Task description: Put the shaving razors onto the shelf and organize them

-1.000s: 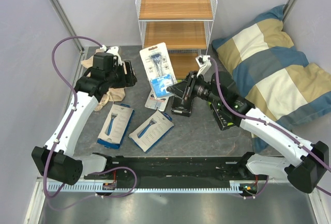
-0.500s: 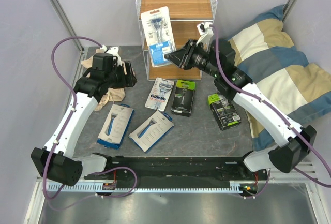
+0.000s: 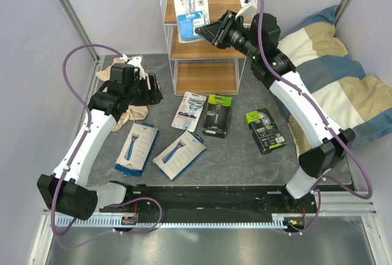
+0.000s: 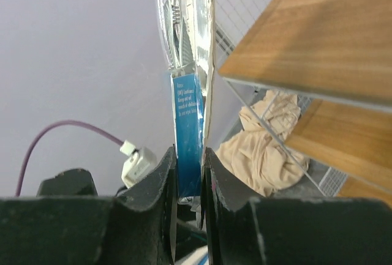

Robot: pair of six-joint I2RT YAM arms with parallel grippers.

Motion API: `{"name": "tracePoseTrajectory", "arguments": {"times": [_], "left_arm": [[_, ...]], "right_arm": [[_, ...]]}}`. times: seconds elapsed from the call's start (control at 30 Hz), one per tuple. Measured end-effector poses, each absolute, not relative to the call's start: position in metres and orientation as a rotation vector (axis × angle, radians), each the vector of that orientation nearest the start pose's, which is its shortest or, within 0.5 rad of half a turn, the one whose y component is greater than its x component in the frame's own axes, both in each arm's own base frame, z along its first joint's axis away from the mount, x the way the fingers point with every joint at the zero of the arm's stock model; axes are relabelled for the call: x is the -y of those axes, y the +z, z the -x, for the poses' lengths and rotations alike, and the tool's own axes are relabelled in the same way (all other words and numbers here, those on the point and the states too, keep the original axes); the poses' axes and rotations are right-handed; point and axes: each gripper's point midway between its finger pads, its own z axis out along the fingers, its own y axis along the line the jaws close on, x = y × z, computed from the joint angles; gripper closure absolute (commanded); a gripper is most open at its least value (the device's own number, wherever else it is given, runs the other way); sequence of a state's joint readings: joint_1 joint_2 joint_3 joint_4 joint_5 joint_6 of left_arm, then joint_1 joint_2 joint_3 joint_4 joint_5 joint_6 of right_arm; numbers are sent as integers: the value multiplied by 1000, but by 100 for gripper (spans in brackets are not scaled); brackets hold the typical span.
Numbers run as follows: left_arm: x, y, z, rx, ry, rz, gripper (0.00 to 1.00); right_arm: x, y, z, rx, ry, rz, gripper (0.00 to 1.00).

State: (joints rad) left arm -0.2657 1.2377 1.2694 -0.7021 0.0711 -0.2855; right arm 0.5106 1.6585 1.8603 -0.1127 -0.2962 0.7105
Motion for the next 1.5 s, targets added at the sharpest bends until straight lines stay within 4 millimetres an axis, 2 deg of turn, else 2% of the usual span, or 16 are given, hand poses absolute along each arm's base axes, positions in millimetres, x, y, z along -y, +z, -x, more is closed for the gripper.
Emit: {"name": "tracePoseTrajectory", "arguments": {"times": [0.07, 0.23, 0.6, 0.8, 1.0, 1.3, 1.5], "left_arm": [[115, 245, -327, -2267, -383, -21, 27], [116, 242, -326, -2274, -384, -25, 27], [115, 239, -325, -2281, -378, -37, 27], [116, 237, -324, -2285, -382, -43, 28], [115, 230, -320, -2303, -379, -43, 28], [114, 231, -318, -2297, -380, -43, 28], [116, 233, -317, -2296, -396, -50, 29]], "right_arm": [[-319, 481, -415, -1589, 1204, 95, 87], [-327, 485, -440, -1581, 1230, 80, 86], [-332, 477, -477, -1589, 1282, 18, 84], [-333, 461, -492, -1620, 1322, -36, 78], [-338, 460, -496, -1612, 1375, -52, 60], [-339, 460, -501, -1599, 1413, -82, 46], [-339, 464, -500, -1582, 1429, -80, 34]]}}
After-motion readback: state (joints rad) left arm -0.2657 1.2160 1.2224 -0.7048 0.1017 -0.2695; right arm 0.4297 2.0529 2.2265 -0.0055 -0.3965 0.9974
